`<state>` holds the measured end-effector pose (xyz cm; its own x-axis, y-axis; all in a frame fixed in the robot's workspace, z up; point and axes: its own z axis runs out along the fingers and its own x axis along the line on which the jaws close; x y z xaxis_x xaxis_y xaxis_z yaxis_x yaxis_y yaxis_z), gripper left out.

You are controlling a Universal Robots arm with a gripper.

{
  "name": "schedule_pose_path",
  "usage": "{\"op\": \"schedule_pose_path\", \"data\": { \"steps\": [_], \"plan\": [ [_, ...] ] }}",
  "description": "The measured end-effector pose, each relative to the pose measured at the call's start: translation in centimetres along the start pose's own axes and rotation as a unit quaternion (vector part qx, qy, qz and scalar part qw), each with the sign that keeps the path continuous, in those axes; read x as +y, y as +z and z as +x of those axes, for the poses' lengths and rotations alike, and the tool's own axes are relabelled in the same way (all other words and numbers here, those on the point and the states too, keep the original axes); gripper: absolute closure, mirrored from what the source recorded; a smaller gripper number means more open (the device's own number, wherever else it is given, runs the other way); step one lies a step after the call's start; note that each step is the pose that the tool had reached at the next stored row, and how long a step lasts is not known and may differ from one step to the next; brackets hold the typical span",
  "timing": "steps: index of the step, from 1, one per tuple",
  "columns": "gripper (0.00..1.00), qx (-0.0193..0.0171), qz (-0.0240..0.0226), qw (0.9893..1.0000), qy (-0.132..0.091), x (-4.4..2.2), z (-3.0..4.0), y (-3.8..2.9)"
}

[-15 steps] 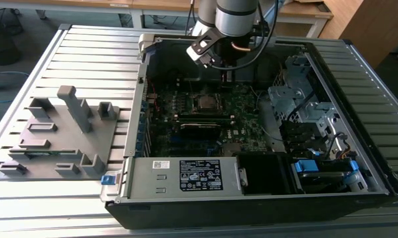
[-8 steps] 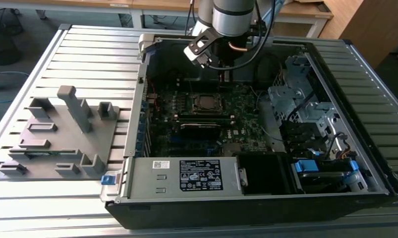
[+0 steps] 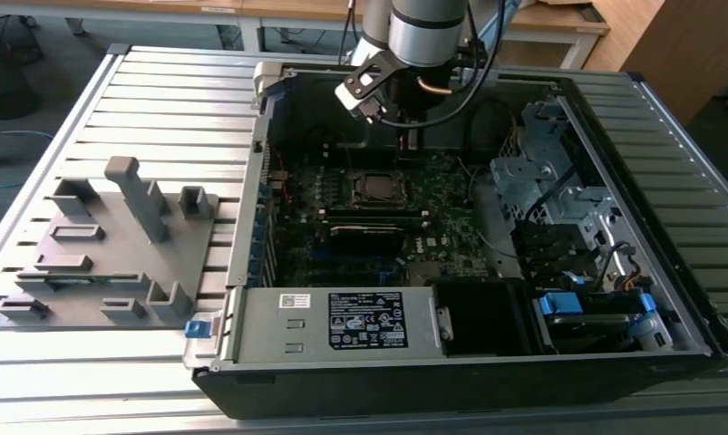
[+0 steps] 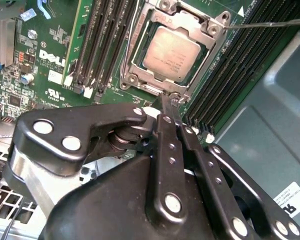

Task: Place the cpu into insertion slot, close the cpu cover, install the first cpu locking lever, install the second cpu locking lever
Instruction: 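Close the cpu cover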

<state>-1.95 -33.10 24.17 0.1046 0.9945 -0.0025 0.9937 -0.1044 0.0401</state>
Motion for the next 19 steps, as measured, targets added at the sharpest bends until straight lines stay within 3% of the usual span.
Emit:
{"op": "schedule_pose_path", "data": {
  "steps": [6, 19],
  "plan": [
    [0.90, 0.0001, 0.0003, 1.0000, 0.000, -0.04, 0.00, 0.02],
    [0.90, 0.0002, -0.0008, 1.0000, 0.000, -1.80, -0.19, 0.25]
  ]
}}
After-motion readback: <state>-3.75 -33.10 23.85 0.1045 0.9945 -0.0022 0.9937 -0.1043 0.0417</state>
